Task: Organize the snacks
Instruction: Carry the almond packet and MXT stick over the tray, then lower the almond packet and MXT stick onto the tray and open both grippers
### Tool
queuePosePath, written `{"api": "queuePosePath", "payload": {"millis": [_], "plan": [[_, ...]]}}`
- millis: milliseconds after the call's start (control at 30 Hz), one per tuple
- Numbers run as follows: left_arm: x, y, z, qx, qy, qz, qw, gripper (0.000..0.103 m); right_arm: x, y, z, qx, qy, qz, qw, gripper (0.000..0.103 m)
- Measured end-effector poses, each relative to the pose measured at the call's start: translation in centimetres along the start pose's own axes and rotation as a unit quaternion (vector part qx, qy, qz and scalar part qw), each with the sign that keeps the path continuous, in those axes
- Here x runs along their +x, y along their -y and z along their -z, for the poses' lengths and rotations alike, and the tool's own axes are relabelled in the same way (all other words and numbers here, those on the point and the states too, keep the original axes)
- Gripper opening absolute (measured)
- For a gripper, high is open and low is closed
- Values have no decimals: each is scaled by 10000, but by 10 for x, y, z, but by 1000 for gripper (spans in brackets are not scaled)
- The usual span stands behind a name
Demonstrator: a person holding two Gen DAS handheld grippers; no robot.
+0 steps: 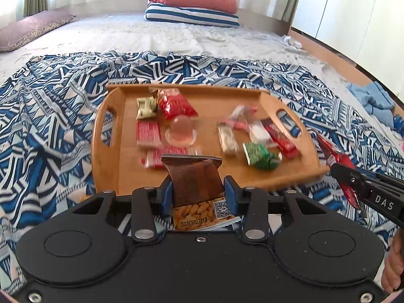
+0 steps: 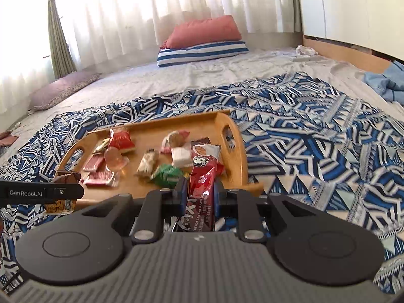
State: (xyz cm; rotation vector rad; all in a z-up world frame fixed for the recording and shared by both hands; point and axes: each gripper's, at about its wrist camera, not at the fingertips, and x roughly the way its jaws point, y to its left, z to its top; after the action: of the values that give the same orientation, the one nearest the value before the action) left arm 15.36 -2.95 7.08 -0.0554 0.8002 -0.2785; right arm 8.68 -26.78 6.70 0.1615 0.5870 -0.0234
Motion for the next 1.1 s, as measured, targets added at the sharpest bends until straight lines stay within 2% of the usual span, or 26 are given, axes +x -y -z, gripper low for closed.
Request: {"api": "queuePosePath", "payload": {"millis": [300,433,600,833,900,1100], "plan": [[35,3,-25,-61,-58,64,9999,39,46,7,-25,-146,-61,66,9999,24],[52,8,-28,-75,-166,146,9997,39,71,15,-35,-185,-121,-4,9998,24],[71,15,-29,-42,-259,207,9994,39,99,15,-43,-527,-204,125,9983,24],[91,19,-29,-59,-370,163,9992,39,124,13,-46,-726,-308,87,9968,24],[94,18,-29,-54,-395,131,9991,39,129,12,-47,-809,-334,58,9961,18],[99,17,-29,51,-337,40,9994,39,138,11,-47,-965,-356,31,9947,15]]}}
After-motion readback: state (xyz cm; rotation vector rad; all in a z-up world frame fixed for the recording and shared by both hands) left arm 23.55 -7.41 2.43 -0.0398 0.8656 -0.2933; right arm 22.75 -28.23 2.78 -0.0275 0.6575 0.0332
